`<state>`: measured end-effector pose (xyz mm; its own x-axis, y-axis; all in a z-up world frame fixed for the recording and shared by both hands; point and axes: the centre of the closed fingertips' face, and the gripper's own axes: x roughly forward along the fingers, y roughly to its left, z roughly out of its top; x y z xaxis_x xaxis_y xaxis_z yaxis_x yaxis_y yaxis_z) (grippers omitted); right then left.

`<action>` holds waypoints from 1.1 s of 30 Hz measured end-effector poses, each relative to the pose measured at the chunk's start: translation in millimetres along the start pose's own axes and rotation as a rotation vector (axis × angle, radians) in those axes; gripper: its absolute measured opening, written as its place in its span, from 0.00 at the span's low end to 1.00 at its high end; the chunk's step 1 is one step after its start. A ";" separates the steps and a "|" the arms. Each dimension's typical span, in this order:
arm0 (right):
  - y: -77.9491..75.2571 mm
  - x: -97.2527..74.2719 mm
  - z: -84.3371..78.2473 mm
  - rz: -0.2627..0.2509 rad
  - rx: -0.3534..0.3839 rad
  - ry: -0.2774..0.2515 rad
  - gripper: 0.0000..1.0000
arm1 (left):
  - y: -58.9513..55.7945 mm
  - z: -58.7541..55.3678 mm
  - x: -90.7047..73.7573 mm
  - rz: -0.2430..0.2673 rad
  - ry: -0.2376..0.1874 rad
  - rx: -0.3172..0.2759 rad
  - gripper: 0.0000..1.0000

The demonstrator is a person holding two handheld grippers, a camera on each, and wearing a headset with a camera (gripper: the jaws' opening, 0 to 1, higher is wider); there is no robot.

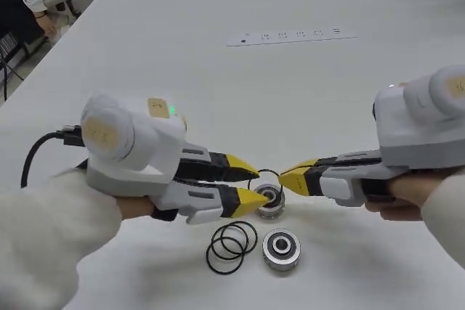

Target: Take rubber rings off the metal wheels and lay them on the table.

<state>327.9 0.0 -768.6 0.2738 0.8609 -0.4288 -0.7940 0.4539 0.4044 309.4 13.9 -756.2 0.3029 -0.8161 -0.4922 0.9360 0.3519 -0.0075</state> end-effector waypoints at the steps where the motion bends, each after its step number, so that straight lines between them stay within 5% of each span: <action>1: 0.7 -0.3 0.7 0.002 0.001 -0.002 0.00 | -1.0 1.1 -3.9 0.000 -0.003 0.000 0.25; 18: 17.5 -2.0 12.3 0.048 0.003 -0.025 0.00 | 2.5 9.7 -50.5 0.083 -0.043 -0.023 0.65; 33: 41.2 5.9 2.5 0.131 0.035 0.034 0.00 | -6.4 -8.1 -81.4 0.147 -0.034 -0.080 0.73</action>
<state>298.1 24.3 -752.4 0.1498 0.9054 -0.3973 -0.8020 0.3463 0.4867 277.3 81.8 -723.2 0.4427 -0.7678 -0.4632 0.8643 0.5030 -0.0076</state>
